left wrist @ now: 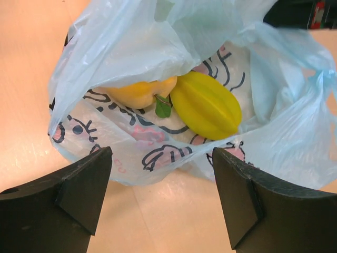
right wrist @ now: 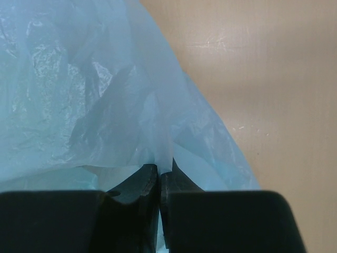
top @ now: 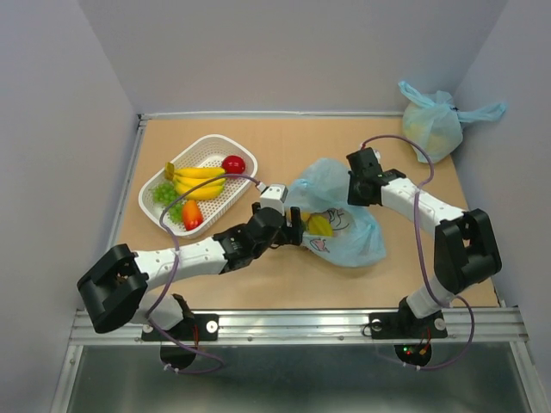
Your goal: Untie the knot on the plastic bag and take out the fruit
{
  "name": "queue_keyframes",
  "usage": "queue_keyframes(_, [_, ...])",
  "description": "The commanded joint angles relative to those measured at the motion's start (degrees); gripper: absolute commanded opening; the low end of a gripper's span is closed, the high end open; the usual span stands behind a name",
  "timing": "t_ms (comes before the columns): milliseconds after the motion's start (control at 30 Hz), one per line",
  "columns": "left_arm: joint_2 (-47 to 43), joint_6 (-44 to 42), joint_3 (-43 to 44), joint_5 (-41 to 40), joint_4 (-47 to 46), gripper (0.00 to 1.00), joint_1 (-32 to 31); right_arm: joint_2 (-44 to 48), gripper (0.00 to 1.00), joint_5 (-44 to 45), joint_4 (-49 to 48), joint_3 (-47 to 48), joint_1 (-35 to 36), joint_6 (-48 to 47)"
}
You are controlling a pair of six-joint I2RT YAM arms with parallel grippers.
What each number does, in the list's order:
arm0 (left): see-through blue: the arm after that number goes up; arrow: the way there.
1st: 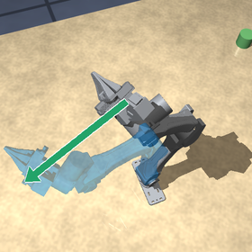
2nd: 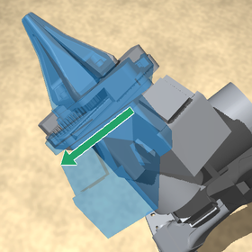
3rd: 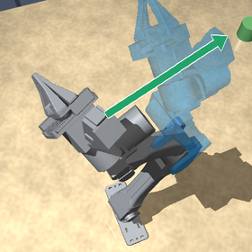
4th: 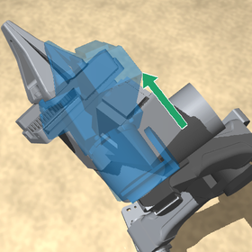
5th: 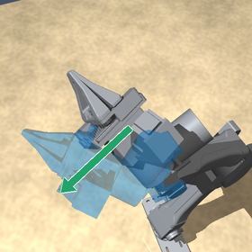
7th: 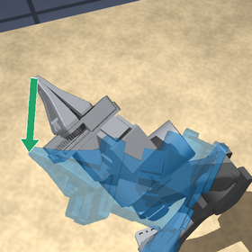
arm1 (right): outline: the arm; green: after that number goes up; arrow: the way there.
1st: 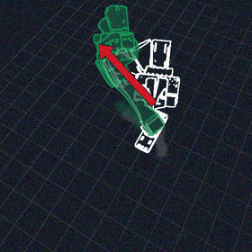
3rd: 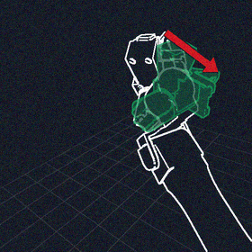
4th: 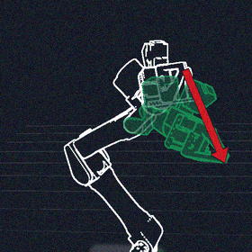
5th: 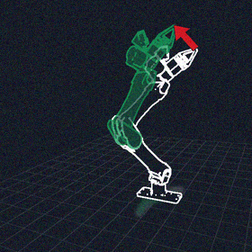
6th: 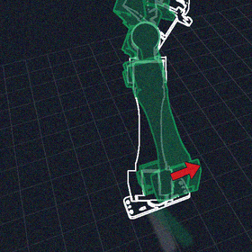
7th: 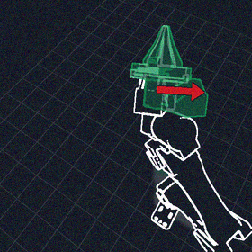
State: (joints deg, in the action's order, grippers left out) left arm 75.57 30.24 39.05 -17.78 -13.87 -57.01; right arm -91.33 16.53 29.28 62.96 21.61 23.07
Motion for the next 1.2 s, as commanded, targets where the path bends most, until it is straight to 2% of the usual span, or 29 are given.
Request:
queue_keyframes(0, [2.1,4.2,5.9,-4.1,-0.6,0.88,-0.3,1.1,0.07,-3.3,-3.4,-2.2,-0.1,4.3])
queue_keyframes(167, [9.7,3.8,10.9,-6.0,1.3,0.89,-0.2,1.9,0.07,-5.1,-4.4,-0.8,-0.1,4.5])
queue_keyframes(267, [12.1,3.5,12.1,-9.8,1.1,0.89,0.6,2.9,0.06,-6.8,-4.5,0.6,-0.2,4.3])
queue_keyframes(433, [16.5,1.8,16.5,-11.3,3.6,0.90,2.5,3.6,0.07,-9.2,-4.5,2.0,-0.1,4.3])
queue_keyframes(500, [16.8,1.0,16.9,-11.9,3.7,0.91,2.7,3.5,0.17,-9.1,-4.4,2.3,-0.2,3.6])
queue_keyframes(533, [16.7,0.6,17.0,-11.8,3.6,0.91,2.9,3.6,0.27,-8.7,-4.4,2.5,-0.2,2.8])
queue_keyframes(567, [16.5,0.2,17.2,-11.3,3.6,0.91,3.3,4.3,0.51,-8.6,-4.4,2.8,-0.1,1.3])
queue_keyframes(667, [15.6,-2.1,16.8,-10.1,3.4,0.91,3.8,7.7,0.80,-10.5,-4.5,3.9,-0.2,-9.0])
queue_keyframes(733, [14.7,-3.3,16.1,-9.2,3.3,0.91,3.9,9.1,0.86,-12.3,-4.5,5.3,-0.1,-13.2])
queue_keyframes(800, [13.0,-4.1,14.3,-8.0,2.8,0.91,4.1,10.3,0.89,-17.8,-4.6,7.3,0.0,-18.7])
queue_keyframes(967, [9.9,-5.2,10.5,-5.2,0.8,0.91,4.5,9.2,0.97,-31.2,-4.5,10.1,0.5,-25.9])
queue_keyframes(1167, [7.8,-8.0,8.5,-1.6,-2.2,0.91,5.4,5.9,0.98,-39.4,-4.4,9.9,1.8,-32.2])
